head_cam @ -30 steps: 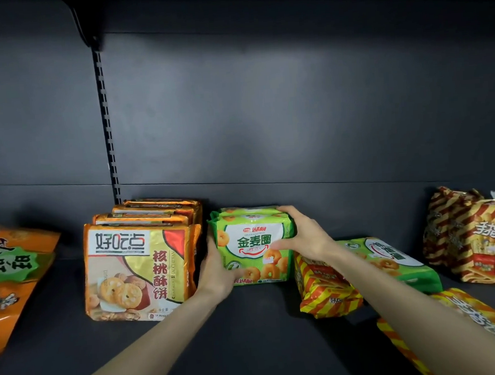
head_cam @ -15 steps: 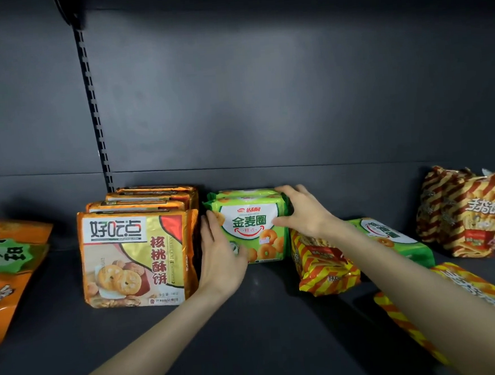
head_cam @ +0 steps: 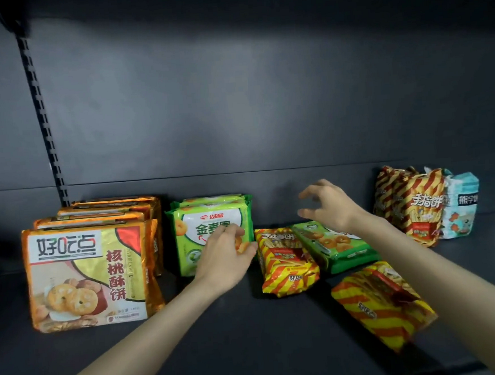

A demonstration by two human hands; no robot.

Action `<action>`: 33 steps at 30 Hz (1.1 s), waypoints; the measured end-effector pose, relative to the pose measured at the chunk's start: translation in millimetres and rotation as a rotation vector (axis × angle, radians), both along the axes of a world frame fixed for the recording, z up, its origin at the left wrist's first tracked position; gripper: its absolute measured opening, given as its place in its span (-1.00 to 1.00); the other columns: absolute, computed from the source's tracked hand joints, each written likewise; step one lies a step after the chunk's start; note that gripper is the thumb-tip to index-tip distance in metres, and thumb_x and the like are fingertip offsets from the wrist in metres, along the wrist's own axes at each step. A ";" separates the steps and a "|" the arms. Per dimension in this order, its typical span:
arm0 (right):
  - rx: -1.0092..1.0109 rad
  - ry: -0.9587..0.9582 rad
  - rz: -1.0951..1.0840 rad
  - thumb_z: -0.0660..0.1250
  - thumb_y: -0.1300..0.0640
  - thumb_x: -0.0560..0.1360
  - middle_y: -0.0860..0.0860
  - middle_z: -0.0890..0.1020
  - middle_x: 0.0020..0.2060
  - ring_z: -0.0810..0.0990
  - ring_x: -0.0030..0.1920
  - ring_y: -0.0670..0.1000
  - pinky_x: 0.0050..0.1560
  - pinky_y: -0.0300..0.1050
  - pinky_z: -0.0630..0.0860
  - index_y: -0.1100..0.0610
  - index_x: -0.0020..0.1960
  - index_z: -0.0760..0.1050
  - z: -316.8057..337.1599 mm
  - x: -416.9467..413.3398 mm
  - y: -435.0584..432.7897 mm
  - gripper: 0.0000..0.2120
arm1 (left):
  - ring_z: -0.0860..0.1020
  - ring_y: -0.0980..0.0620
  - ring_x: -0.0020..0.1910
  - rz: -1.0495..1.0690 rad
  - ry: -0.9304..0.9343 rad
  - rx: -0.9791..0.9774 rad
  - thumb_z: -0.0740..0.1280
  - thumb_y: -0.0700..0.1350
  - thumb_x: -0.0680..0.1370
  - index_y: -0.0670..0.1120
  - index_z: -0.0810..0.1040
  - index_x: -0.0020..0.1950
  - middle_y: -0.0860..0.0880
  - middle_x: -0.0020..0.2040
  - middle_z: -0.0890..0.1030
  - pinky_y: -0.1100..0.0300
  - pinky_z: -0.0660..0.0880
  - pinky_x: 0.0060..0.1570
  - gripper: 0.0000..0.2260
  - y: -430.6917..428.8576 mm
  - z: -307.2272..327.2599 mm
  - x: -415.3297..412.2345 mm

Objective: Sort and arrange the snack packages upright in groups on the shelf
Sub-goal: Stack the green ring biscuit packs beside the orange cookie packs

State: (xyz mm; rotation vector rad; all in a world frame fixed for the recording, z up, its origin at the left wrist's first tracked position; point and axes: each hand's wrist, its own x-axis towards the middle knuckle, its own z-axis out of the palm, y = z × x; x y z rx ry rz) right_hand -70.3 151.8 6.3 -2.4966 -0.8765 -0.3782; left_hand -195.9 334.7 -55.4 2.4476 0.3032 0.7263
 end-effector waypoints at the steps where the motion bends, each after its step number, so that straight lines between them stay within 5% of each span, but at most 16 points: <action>1: -0.003 -0.005 -0.014 0.37 0.04 0.49 0.11 0.42 0.20 0.45 0.24 0.14 0.26 -0.06 0.37 0.14 0.26 0.48 0.1 2.6 -7.6 -0.63 | 0.48 -0.05 0.18 -0.008 0.041 0.009 0.31 0.11 0.51 -0.08 0.47 0.22 -0.03 0.17 0.49 0.07 0.45 0.14 -0.62 -4.5 0.6 3.4; 6: -0.082 0.054 -0.063 0.36 0.00 0.50 0.14 0.50 0.19 0.45 0.24 0.13 0.18 -0.14 0.34 0.17 0.24 0.48 -13.0 26.6 -56.9 -0.61 | 0.44 -0.06 0.26 -0.049 0.157 0.025 0.30 0.23 0.47 -0.07 0.39 0.32 -0.05 0.28 0.46 0.06 0.42 0.19 -0.46 -38.3 -8.8 24.1; 13: -0.104 0.412 -0.097 0.35 -0.16 0.46 0.14 0.40 0.35 0.42 0.30 0.11 0.15 -0.14 0.38 0.23 0.44 0.17 -29.3 62.1 -100.1 -0.26 | 0.40 -0.09 0.30 0.014 0.152 -0.010 0.30 0.21 0.48 -0.04 0.34 0.37 -0.07 0.32 0.34 0.08 0.37 0.25 -0.44 -71.5 -12.7 47.1; 20: -0.045 0.626 -0.038 0.43 -0.16 0.38 0.08 0.42 0.30 0.43 0.20 0.01 0.15 -0.17 0.42 0.27 0.43 0.14 -41.4 80.9 -105.5 -0.15 | 0.41 -0.08 0.27 0.073 0.168 -0.020 0.28 0.21 0.49 -0.04 0.35 0.35 -0.05 0.32 0.32 0.06 0.41 0.22 -0.48 -96.6 -15.0 60.9; 27: 0.187 0.756 -0.013 0.54 0.00 0.31 0.03 0.50 0.11 0.49 0.04 -0.03 -0.09 -0.22 0.45 0.24 0.38 0.25 -47.1 93.4 -110.2 -0.21 | 0.44 -0.08 0.24 0.118 0.142 -0.063 0.31 0.17 0.49 -0.04 0.39 0.31 -0.06 0.27 0.36 0.05 0.43 0.20 -0.53 -106.2 -16.0 64.0; 33: 0.425 0.688 0.117 0.58 0.24 0.26 0.00 0.54 0.06 0.52 0.10 0.00 0.13 -0.17 0.43 0.18 0.46 0.17 -47.5 100.2 -111.4 -0.10 | 0.44 -0.10 0.26 0.143 0.155 -0.051 0.29 0.18 0.50 -0.05 0.39 0.32 -0.07 0.30 0.33 0.05 0.43 0.22 -0.53 -117.1 -17.0 69.4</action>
